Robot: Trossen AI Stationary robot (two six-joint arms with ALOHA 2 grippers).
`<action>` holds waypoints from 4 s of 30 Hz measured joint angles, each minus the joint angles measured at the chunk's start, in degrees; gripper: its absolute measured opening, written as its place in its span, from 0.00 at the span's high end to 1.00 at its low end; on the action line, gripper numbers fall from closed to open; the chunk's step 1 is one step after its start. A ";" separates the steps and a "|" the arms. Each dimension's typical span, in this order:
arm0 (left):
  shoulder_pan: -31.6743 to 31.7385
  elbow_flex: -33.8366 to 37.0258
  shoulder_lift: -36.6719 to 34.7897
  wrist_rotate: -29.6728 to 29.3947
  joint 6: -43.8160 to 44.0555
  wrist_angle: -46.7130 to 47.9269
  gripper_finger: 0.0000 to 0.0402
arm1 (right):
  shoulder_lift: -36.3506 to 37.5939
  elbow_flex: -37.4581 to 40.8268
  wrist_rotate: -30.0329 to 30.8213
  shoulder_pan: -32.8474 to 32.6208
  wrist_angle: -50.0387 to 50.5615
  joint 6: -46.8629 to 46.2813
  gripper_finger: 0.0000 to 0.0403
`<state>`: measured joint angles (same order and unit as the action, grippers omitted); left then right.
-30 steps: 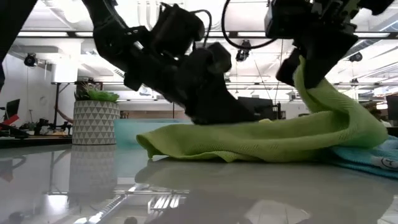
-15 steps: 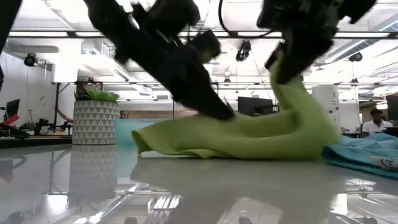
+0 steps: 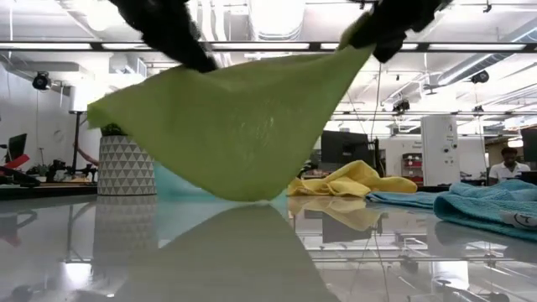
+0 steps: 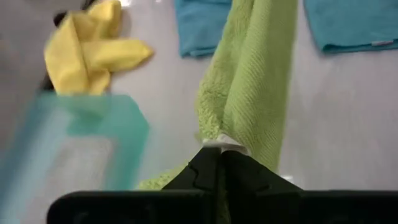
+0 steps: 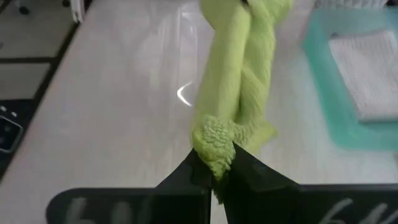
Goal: Fold microfiber towels
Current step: Fold the green microfiber towel
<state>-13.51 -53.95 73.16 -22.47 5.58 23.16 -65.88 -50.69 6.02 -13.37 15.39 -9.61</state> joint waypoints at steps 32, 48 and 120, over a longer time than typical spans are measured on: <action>-7.33 18.45 14.21 6.57 -1.98 -37.50 0.54 | -19.27 3.31 -20.69 0.39 -8.86 -9.31 0.73; -8.79 17.55 17.29 -1.61 0.05 -37.33 0.59 | -19.35 3.31 -20.36 0.39 -8.25 -9.92 0.77; -7.20 15.93 19.40 0.45 -0.17 -39.22 0.70 | -19.37 3.33 -16.90 1.40 -11.46 -9.36 0.96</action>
<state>-20.71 -38.02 92.56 -22.02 5.41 -16.06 -85.25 -47.35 -10.87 -11.97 3.93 -18.97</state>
